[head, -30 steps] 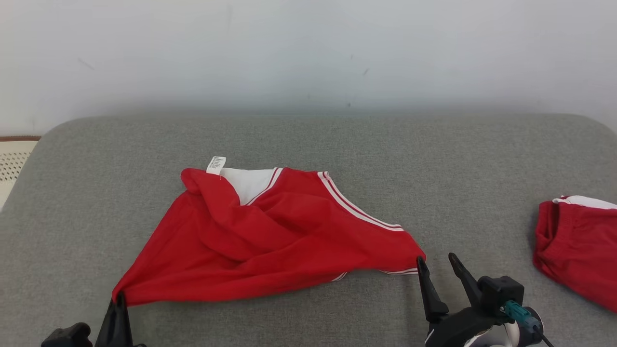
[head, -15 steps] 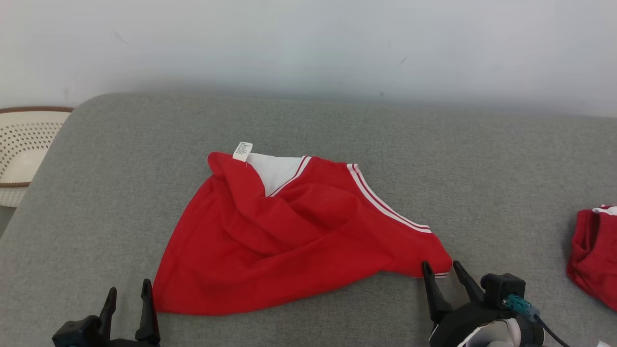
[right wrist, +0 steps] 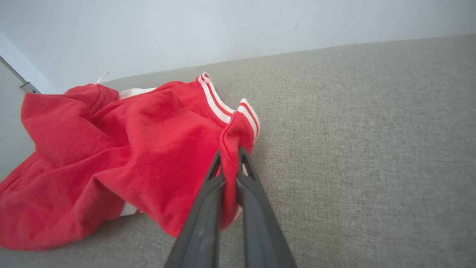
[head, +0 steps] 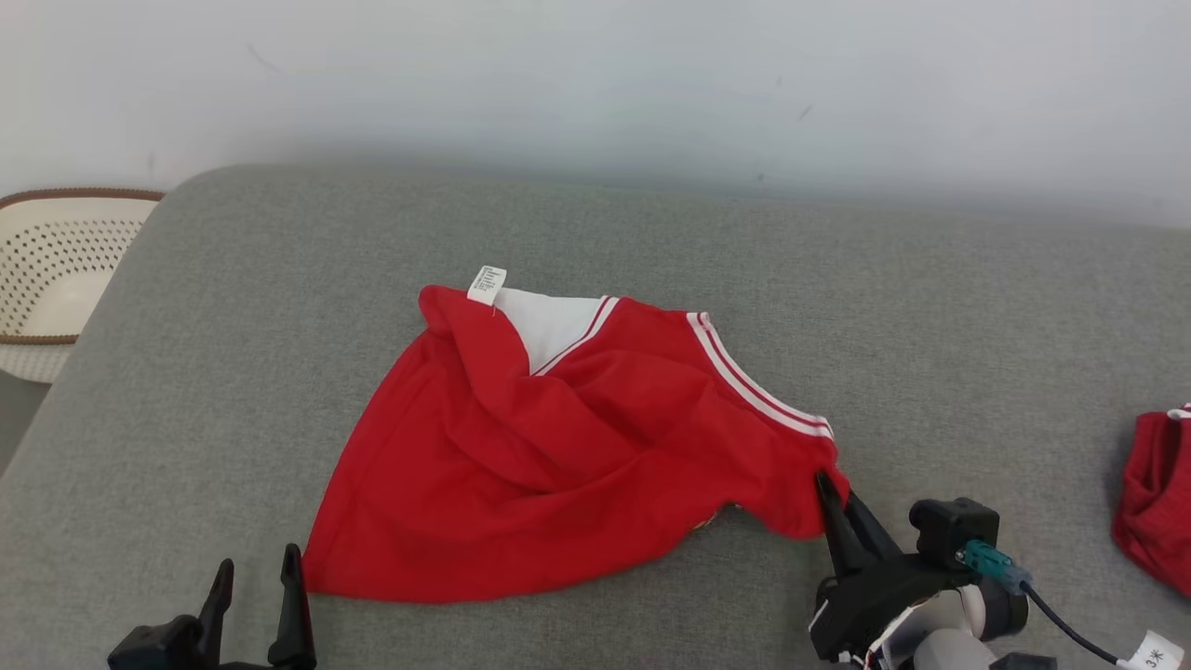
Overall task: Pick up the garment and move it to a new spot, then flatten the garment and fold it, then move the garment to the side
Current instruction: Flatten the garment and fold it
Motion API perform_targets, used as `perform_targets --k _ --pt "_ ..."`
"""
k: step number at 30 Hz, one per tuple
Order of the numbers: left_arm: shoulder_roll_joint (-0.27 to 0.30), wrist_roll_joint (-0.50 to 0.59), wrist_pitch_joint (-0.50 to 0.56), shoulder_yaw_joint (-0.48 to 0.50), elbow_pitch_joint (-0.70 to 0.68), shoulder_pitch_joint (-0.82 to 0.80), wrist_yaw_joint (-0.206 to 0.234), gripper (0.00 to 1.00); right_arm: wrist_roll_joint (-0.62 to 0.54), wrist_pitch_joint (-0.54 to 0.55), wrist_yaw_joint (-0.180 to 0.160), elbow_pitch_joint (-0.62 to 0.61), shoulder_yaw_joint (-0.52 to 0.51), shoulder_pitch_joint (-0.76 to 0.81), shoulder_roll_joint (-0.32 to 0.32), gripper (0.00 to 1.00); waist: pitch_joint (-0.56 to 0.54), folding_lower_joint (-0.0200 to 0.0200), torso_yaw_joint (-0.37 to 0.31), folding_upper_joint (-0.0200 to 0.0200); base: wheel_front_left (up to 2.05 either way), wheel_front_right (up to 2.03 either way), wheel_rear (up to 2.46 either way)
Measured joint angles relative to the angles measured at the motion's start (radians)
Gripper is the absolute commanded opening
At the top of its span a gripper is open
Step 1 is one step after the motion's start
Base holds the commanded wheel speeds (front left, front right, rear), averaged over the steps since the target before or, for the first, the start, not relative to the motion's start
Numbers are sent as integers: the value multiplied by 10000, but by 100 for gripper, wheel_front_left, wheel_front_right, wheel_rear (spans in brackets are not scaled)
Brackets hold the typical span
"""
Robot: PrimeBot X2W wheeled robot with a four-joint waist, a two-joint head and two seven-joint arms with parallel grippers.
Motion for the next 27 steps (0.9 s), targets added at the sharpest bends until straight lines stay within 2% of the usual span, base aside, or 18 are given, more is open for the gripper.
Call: perform_targets --k 9,13,18,27 --pt "-4 -186 0 -245 -23 160 84 100 343 0 0 -2924 328 93 -132 0 -278 0 -309 0 0 0 0" --pt "-2 -263 0 -401 -17 167 92 100 313 0 0 -3421 669 46 -188 0 -379 0 -334 0 0 0 0" --pt "0 -470 0 -765 48 174 94 100 144 0 0 -2924 957 -570 -274 0 -370 0 -110 0 0 0 0" --pt "0 -765 0 -1618 127 -60 81 100 -516 0 0 35 422 -2022 -535 0 -129 0 667 0 0 0 0"
